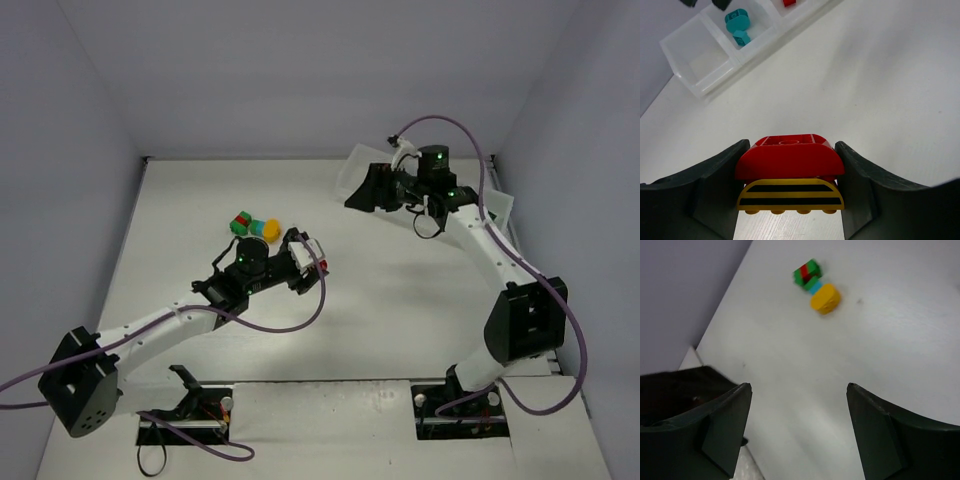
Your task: Sort the legos into containers by color
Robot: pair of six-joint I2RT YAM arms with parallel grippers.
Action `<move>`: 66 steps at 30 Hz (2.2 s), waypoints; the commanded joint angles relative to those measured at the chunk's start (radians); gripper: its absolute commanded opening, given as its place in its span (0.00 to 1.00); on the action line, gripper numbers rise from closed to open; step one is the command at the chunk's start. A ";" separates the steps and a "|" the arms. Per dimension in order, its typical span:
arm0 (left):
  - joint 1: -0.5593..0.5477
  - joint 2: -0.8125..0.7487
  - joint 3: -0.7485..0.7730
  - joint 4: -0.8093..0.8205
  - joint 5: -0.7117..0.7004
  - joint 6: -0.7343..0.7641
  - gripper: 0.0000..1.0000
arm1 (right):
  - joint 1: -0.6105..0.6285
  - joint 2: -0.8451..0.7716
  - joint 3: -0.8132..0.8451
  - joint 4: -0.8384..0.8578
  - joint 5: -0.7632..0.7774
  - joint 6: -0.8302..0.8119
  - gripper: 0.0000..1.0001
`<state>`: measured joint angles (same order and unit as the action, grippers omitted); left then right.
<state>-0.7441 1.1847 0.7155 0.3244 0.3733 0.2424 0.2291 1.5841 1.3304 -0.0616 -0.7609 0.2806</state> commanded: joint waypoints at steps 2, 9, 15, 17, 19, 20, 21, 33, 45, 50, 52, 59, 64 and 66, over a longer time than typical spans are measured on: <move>0.005 0.009 0.087 0.044 0.029 0.054 0.17 | 0.085 -0.068 -0.068 0.036 -0.232 -0.014 0.74; 0.005 0.038 0.121 0.054 0.032 0.063 0.17 | 0.159 -0.087 -0.122 0.040 -0.248 -0.012 0.77; 0.005 0.058 0.137 0.056 0.036 0.067 0.17 | 0.194 -0.092 -0.134 0.046 -0.262 -0.015 0.76; 0.005 0.064 0.142 0.059 0.039 0.069 0.17 | 0.210 -0.090 -0.132 0.046 -0.264 -0.014 0.75; 0.005 0.072 0.144 0.067 0.038 0.067 0.17 | 0.217 -0.090 -0.132 0.049 -0.270 -0.015 0.75; 0.005 0.073 0.144 0.070 0.038 0.066 0.17 | 0.219 -0.088 -0.132 0.048 -0.270 -0.017 0.75; 0.005 0.076 0.145 0.071 0.038 0.064 0.17 | 0.220 -0.087 -0.135 0.049 -0.272 -0.017 0.74; 0.005 0.072 0.148 0.082 0.035 0.057 0.17 | 0.223 -0.084 -0.160 0.052 -0.282 -0.017 0.47; 0.005 0.062 0.139 0.096 0.029 0.047 0.26 | 0.242 -0.090 -0.161 0.052 -0.273 -0.018 0.11; 0.005 0.017 0.084 0.097 -0.022 0.047 0.72 | 0.222 -0.101 -0.163 0.052 -0.249 -0.027 0.00; 0.005 -0.006 0.064 0.096 -0.056 0.055 0.79 | 0.210 -0.101 -0.163 0.052 -0.252 -0.031 0.00; 0.008 -0.077 0.032 0.042 -0.062 0.071 0.82 | 0.194 -0.098 -0.155 0.054 -0.271 -0.034 0.00; 0.008 -0.065 0.036 0.036 -0.028 0.060 0.82 | 0.196 -0.095 -0.151 0.052 -0.281 -0.031 0.00; 0.008 -0.057 0.041 0.038 -0.022 0.054 0.82 | 0.196 -0.096 -0.148 0.052 -0.285 -0.027 0.00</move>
<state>-0.7441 1.1332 0.7353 0.3267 0.3202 0.2989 0.4252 1.5295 1.1584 -0.0566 -1.0016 0.2592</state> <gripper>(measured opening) 0.814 0.340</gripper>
